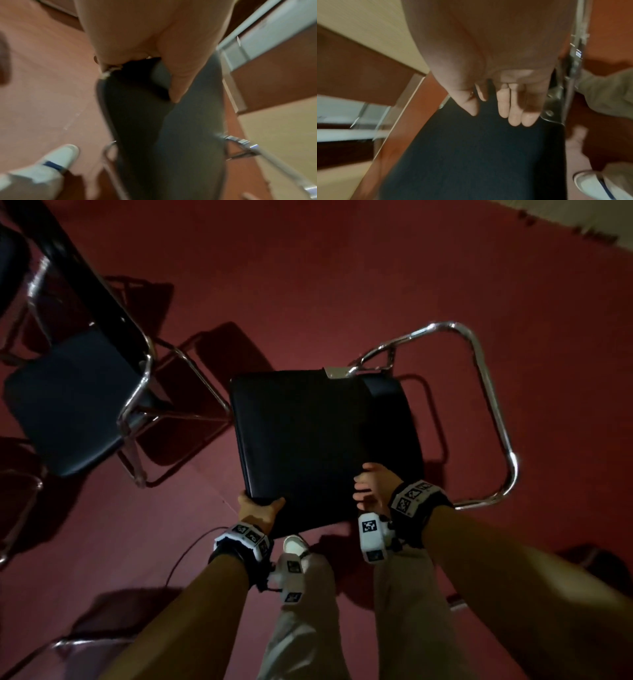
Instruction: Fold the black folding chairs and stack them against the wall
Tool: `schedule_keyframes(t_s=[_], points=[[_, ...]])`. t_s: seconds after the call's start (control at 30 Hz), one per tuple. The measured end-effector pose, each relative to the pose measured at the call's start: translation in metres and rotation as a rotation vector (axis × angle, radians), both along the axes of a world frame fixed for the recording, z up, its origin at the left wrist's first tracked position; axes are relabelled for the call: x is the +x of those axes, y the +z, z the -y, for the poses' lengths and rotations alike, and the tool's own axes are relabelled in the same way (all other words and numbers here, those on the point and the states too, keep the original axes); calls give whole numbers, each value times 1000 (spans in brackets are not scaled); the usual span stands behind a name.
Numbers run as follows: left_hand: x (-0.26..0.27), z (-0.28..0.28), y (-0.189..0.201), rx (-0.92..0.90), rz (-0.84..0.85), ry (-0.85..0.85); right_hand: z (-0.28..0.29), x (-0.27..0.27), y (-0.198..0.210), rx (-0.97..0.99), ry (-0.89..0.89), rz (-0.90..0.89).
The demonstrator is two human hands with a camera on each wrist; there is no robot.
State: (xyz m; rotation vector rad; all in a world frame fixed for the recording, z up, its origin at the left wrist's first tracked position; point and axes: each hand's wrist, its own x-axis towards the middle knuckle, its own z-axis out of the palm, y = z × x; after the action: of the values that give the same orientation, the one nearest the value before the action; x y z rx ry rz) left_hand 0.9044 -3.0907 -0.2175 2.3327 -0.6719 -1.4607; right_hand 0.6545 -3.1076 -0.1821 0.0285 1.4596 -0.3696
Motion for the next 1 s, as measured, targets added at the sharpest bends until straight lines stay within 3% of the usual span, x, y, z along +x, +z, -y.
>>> schedule_keyframes(t_s=[0.07, 0.17, 0.47, 0.8, 1.0], points=[[14, 0, -20, -17, 4, -12, -6, 13, -16, 44, -51, 18], [28, 2, -47, -29, -25, -28, -16, 25, -41, 5, 48, -182], [61, 0, -124, -59, -66, -84, -20, 37, -119, -77, 18, -284], [76, 0, -171, -83, -59, -141, -14, 40, -162, -11, 75, -277], [76, -1, -171, -88, -111, -114, -4, 40, -177, 38, 109, -290]])
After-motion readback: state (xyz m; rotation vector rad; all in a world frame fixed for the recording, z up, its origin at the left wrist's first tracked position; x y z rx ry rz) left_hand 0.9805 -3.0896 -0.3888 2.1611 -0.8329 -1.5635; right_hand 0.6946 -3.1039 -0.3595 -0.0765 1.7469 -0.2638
